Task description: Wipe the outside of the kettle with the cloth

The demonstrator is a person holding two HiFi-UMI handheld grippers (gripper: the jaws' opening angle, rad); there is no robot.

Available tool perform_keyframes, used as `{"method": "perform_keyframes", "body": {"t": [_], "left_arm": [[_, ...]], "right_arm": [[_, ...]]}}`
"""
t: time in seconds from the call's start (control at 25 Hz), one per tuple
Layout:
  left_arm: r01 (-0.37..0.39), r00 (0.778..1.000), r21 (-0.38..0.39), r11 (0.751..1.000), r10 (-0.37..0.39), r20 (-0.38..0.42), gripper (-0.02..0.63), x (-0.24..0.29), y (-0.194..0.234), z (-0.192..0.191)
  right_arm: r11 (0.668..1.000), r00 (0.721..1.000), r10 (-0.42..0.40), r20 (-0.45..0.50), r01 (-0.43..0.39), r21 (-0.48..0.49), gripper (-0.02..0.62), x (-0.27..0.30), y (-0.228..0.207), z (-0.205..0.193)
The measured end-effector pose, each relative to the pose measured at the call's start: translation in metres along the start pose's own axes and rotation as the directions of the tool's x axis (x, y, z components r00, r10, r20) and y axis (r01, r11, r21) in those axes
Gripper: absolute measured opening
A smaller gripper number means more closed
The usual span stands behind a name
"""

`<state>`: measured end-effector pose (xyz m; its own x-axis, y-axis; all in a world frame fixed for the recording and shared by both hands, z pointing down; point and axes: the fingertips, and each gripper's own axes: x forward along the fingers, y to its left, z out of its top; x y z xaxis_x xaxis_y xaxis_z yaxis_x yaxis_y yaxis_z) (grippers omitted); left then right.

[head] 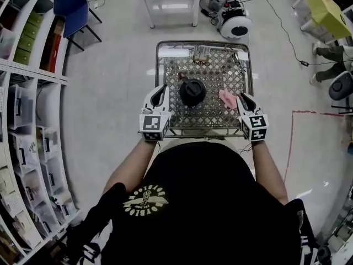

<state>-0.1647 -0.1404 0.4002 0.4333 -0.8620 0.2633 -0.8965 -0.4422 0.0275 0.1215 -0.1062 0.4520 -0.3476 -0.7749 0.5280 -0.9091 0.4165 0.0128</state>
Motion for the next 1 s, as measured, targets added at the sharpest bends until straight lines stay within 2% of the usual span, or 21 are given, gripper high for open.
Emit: {"method": "perform_keyframes", "body": {"t": [0.08,0.24,0.36,0.6,0.8,1.0], "left_arm": [[0.007,1.000,0.009,1.000,-0.007,0.028,0.006,-0.010,0.002,0.017],[0.007,0.994,0.086,0.996,-0.016,0.108,0.006,-0.032,0.003,0.068],[0.048,0.983,0.123,0.991,-0.069,0.169,0.006,-0.039,-0.010,0.097],[0.117,0.952,0.135,0.984,-0.149,0.267,0.006,-0.055,-0.036,0.150],[0.138,0.947,0.166,0.976,-0.179,0.266,0.006,-0.059,-0.049,0.164],[0.123,0.951,0.133,0.983,-0.155,0.268,0.006,-0.059,-0.050,0.169]], "right_arm": [[0.999,0.997,-0.021,0.077,0.018,0.035,0.044,-0.010,0.001,0.024],[0.999,0.980,-0.043,0.197,0.037,0.031,0.016,-0.032,0.011,0.074],[0.997,0.966,-0.071,0.249,0.064,0.035,0.011,-0.047,0.012,0.101],[0.997,0.943,-0.071,0.326,0.065,0.028,0.011,-0.089,0.031,0.146],[0.991,0.931,-0.075,0.358,0.108,-0.074,0.011,-0.119,0.042,0.175],[0.992,0.931,-0.062,0.360,0.099,-0.084,0.011,-0.126,0.041,0.182]]}}
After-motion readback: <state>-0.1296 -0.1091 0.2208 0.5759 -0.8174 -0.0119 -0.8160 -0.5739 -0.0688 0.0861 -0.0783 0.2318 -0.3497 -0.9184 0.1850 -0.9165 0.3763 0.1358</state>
